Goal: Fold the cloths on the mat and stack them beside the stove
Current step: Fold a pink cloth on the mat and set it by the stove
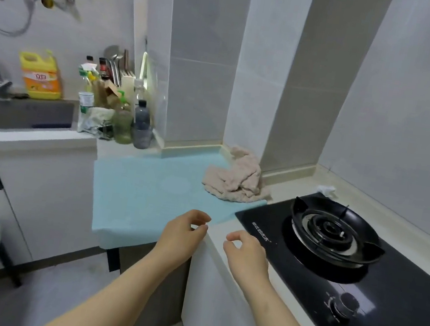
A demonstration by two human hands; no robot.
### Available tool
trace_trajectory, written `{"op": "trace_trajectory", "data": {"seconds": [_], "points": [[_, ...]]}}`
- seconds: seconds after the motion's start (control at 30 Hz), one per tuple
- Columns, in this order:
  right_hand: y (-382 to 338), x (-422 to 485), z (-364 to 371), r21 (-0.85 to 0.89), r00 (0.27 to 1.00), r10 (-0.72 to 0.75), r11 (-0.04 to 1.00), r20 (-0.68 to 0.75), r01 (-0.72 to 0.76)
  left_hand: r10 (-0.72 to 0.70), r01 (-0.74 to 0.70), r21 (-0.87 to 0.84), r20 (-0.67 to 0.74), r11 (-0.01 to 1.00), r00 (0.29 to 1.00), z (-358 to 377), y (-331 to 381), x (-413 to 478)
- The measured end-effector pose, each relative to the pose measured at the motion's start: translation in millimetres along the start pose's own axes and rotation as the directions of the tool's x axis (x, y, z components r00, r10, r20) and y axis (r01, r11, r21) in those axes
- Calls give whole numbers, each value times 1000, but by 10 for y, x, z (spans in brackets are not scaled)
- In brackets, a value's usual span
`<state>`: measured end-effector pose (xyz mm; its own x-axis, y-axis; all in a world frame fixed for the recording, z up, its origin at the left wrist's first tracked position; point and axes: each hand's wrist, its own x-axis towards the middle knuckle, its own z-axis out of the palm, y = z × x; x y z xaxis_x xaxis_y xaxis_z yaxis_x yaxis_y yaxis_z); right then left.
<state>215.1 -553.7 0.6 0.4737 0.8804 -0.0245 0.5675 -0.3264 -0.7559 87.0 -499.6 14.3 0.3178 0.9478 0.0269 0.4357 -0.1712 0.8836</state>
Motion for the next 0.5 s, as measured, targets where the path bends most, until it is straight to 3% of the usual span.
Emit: {"op": "trace_trajectory", "data": {"seconds": [0.3, 0.5], "points": [[-89, 1600, 548, 99, 997, 28, 994, 66, -35, -80, 80, 53, 4, 995, 997, -132, -414, 1422], [-123, 2466, 737, 64, 982, 168, 985, -84, -163, -129, 129, -11, 34, 992, 991, -251, -661, 2144]]}}
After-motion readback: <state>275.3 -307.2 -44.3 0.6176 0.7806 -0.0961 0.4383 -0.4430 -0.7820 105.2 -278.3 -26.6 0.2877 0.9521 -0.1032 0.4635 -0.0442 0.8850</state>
